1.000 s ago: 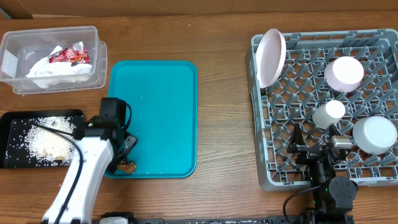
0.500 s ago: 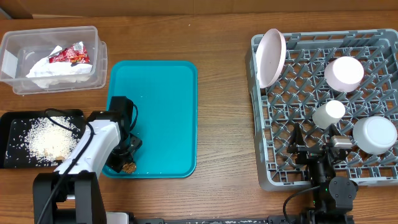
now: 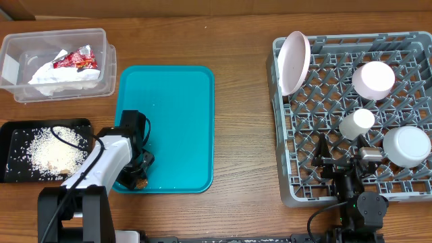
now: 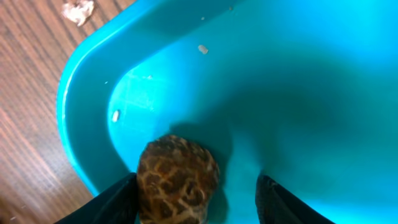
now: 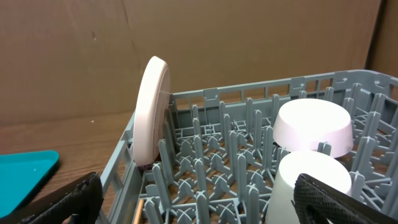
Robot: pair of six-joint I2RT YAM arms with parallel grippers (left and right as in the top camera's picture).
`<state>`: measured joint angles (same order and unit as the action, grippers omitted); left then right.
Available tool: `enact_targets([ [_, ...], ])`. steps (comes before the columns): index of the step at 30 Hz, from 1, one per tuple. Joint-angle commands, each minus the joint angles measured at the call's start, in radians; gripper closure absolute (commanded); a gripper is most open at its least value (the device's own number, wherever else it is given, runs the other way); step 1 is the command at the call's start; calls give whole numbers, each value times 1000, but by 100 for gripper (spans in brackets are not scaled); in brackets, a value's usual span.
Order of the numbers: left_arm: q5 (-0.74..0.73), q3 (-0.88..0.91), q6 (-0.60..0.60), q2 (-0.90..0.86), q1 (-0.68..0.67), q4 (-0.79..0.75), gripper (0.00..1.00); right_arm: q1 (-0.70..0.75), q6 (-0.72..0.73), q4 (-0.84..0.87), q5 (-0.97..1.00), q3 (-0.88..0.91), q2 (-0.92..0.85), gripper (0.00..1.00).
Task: Sort waste into correct bins and load items into the dishwasher
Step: 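Lower the left gripper and close it on the brown food scrap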
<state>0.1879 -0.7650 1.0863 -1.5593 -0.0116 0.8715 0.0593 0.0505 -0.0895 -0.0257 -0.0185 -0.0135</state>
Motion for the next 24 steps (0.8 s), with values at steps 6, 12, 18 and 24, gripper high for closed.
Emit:
enact_targets([
  [6,-5,55,25,-25,0,-63,51,6,-18,6,-1,10,11,0],
  [12,-1,48,13,-24,0,-60,59,6,-18,6,-1,10,11,0],
  [18,-2,3,2,-24,0,-26,65,6,-18,6,-2,10,11,0],
  [24,-2,-40,-40,-24,0,-11,76,6,-18,6,-1,10,11,0],
])
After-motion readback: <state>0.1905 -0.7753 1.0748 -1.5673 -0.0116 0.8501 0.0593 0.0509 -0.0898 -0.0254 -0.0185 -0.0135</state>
